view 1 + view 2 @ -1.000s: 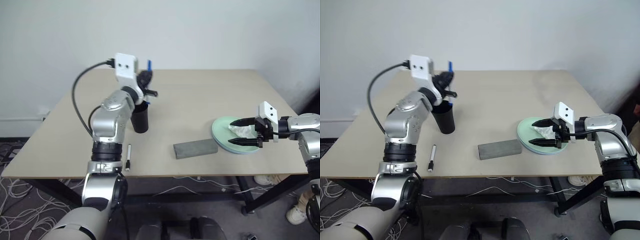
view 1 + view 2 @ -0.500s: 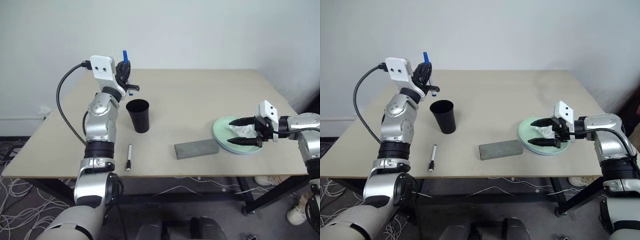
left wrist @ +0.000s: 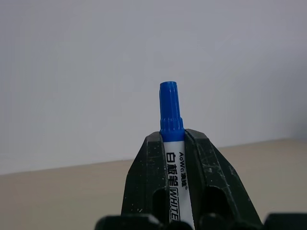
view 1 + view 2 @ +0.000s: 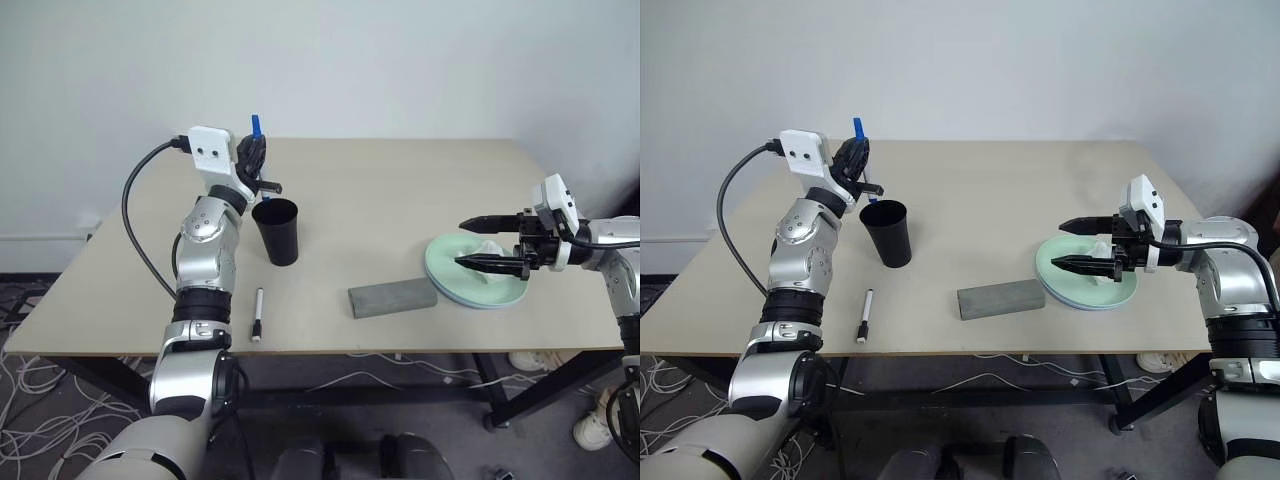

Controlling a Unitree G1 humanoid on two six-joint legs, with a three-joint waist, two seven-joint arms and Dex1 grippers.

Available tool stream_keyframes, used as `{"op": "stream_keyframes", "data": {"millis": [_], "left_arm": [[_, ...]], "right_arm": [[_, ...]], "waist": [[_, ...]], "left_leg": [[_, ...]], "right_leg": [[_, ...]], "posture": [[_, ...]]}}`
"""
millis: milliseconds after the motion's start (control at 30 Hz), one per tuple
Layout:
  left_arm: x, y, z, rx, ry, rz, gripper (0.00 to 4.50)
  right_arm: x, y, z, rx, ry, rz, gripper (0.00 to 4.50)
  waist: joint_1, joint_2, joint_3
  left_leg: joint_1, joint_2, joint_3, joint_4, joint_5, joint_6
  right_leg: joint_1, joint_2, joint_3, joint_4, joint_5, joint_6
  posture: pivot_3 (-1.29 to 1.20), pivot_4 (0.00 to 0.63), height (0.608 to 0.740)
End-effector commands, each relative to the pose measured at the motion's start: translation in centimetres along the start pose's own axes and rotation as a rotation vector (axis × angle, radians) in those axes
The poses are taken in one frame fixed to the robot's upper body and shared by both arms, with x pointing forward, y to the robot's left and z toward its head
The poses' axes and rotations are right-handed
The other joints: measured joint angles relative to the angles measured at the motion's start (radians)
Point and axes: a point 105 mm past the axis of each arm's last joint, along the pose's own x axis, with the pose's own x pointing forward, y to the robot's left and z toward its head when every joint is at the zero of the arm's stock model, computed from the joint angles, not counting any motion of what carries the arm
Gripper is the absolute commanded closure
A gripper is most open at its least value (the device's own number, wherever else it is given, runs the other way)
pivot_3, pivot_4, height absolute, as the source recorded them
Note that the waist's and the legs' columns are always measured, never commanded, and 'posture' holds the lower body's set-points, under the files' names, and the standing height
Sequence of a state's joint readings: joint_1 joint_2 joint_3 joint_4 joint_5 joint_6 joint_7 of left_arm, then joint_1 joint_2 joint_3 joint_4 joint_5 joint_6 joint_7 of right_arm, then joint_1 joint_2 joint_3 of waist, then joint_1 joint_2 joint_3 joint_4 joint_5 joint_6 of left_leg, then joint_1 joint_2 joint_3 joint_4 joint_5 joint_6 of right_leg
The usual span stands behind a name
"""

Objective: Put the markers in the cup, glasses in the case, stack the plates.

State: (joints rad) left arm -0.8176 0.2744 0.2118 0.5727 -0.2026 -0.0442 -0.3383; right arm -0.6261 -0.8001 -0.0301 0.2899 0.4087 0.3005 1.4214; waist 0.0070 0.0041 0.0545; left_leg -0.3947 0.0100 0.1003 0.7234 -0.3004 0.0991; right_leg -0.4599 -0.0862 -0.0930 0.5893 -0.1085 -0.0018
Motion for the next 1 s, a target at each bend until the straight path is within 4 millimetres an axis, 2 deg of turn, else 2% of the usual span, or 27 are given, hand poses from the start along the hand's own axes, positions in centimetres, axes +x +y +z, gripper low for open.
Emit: {"op": "stream_keyframes", "data": {"millis": [33, 400, 700, 833, 1000], "left_arm": [[0.0, -0.7, 0.4, 0.019, -0.025, -0.027, 4.39], [-0.4, -1.4, -1.3, 0.007, 0.008, -0.057, 4.39], [-0.5, -1.4, -1.9, 0.049, 0.022, -0.061, 1.40], [-0.3, -1.3, -1.2, 0.054, 0.014, -0.061, 0.04], [0.1, -2.1, 0.8, 0.090, 0.039, -0.093, 0.04]], "right_arm": [[-0.3, -0.2, 2.6, -0.065, -0.074, -0.010, 0.71], [-0.3, -0.3, 2.6, -0.064, -0.071, -0.015, 0.71], [-0.2, -0.4, 2.5, -0.065, -0.071, -0.022, 0.71], [-0.1, -0.4, 2.5, -0.066, -0.069, -0.025, 0.71], [0.1, -0.6, 2.3, -0.064, -0.062, -0.027, 0.71]], "waist": [[0.000, 0.000, 0.000], [0.000, 0.000, 0.000], [0.000, 0.000, 0.000], [0.001, 0.000, 0.000], [0.000, 0.000, 0.000]], "left_leg": [[0.000, 0.000, 0.000, 0.000, 0.000, 0.000], [0.000, 0.000, 0.000, 0.000, 0.000, 0.000], [0.000, 0.000, 0.000, 0.000, 0.000, 0.001], [0.000, 0.000, 0.000, 0.000, 0.000, 0.001], [-0.001, 0.000, 0.000, 0.000, 0.000, 0.001]], "right_leg": [[0.000, 0.000, 0.000, 0.000, 0.000, 0.000], [0.000, 0.000, -0.001, 0.000, 0.000, 0.000], [0.000, 0.000, -0.001, 0.000, 0.000, 0.000], [0.000, 0.000, -0.001, 0.000, 0.000, 0.000], [-0.001, 0.000, -0.001, 0.000, 0.000, 0.000]], "posture": [[0.00, 0.000, 0.740], [0.00, 0.000, 0.740], [0.00, 0.000, 0.740], [0.00, 0.000, 0.740], [0.00, 0.000, 0.740]]}}
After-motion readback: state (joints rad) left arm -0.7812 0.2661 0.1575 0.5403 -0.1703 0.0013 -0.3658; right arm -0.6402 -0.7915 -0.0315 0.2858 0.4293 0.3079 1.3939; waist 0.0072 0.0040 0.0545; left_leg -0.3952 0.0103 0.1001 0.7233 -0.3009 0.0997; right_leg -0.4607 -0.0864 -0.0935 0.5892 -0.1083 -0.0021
